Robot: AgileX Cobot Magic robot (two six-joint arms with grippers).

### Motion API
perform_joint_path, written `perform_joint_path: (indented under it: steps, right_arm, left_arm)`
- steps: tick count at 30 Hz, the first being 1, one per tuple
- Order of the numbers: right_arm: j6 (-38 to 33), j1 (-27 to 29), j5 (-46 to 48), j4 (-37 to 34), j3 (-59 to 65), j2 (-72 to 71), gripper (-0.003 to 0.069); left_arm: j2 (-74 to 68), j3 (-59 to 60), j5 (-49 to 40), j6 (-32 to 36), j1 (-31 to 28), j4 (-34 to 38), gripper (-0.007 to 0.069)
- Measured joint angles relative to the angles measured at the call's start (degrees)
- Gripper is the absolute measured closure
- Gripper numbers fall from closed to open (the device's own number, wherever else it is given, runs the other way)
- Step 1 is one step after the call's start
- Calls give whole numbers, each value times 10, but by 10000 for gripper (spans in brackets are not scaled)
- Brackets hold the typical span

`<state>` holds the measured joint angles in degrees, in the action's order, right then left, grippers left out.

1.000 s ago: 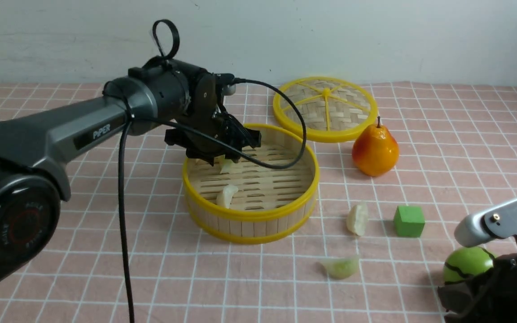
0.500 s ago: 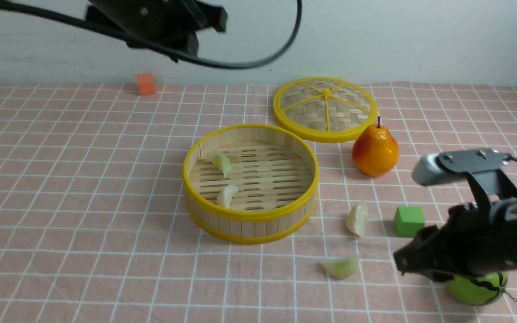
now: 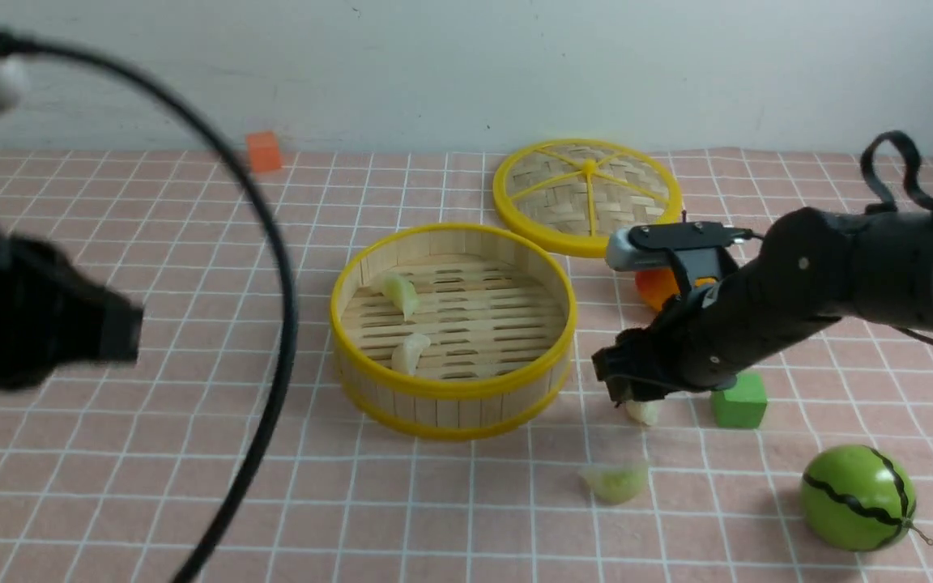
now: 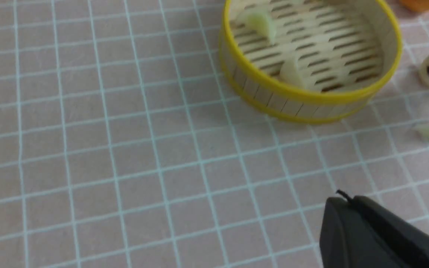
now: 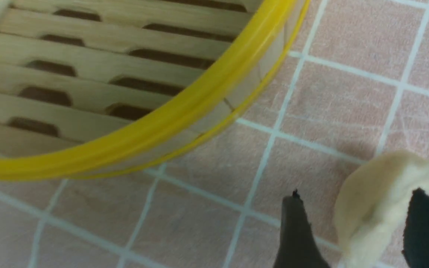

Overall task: Put the dumplings into the steamer on the table with the pink tablecloth.
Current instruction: 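Reach for and grasp a dumpling lying on the table beside the steamer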

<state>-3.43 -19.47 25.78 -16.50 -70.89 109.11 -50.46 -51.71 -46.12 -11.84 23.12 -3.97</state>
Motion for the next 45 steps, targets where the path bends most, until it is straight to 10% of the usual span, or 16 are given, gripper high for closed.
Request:
perform_joint_path:
  steps: [19, 25, 37, 45]
  right_arm:
    - [38, 0, 6, 113, -43, -2, 464]
    - [21, -22, 15, 82, -113, -39, 674]
    - [-41, -70, 146, 109, -230, 28, 664]
    - [-49, 6, 243, 116, -233, 64, 446]
  left_arm:
    - [269, 284, 135, -198, 0, -191, 638]
    - [271, 284, 169, -207, 0, -197, 638]
    - [271, 287, 173, -208, 0, -198, 638]
    - [271, 287, 183, -208, 0, -198, 638]
